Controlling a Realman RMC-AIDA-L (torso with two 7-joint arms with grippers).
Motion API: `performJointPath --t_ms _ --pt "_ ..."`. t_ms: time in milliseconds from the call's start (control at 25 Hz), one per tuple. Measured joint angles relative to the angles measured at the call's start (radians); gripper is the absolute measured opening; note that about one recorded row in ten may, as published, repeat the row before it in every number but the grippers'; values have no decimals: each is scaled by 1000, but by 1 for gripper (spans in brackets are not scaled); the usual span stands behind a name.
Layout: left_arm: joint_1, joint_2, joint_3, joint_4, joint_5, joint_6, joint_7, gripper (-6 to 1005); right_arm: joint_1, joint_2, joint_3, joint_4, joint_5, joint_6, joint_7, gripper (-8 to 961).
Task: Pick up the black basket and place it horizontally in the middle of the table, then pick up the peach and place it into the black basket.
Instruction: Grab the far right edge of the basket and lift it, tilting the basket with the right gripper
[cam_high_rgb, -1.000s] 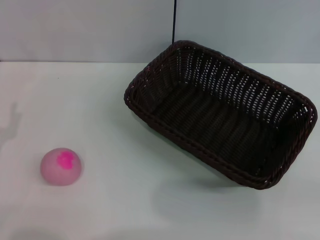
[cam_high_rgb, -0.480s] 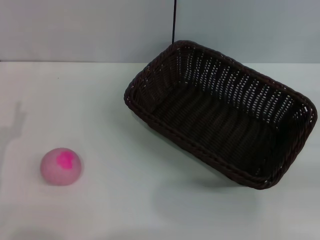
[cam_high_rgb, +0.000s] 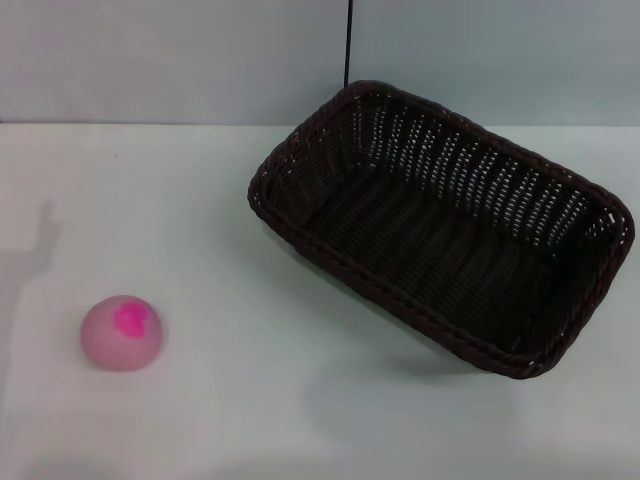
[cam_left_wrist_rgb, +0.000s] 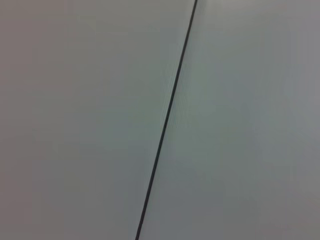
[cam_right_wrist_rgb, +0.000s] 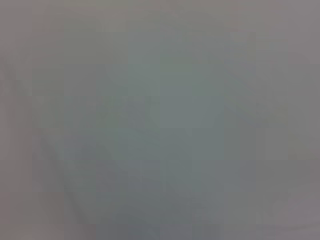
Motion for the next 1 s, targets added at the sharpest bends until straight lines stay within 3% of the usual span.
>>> performJointPath --t_ms 40,160,360,440,480,640,1000 --pt "0 0 8 0 0 -9 0 805 57 -27 -6 -65 -110 -72 85 506" --pt "0 -1 12 0 0 -12 0 805 157 -62 -21 -124 -289 -172 161 573" --pt "6 -1 37 -2 0 -16 0 805 251 -82 -92 -132 -445 -246 200 672" --pt "8 -2 48 -2 0 -16 0 805 277 -80 -223 -132 -496 -245 251 707" --pt "8 -2 48 -2 0 -16 0 805 277 -80 -223 -132 -496 -245 251 725" --pt "8 -2 61 -4 0 -16 0 804 285 -60 -379 -125 -510 -193 285 736" --pt "9 -2 61 -19 0 -10 0 804 287 -52 -493 -68 -551 -151 282 715"
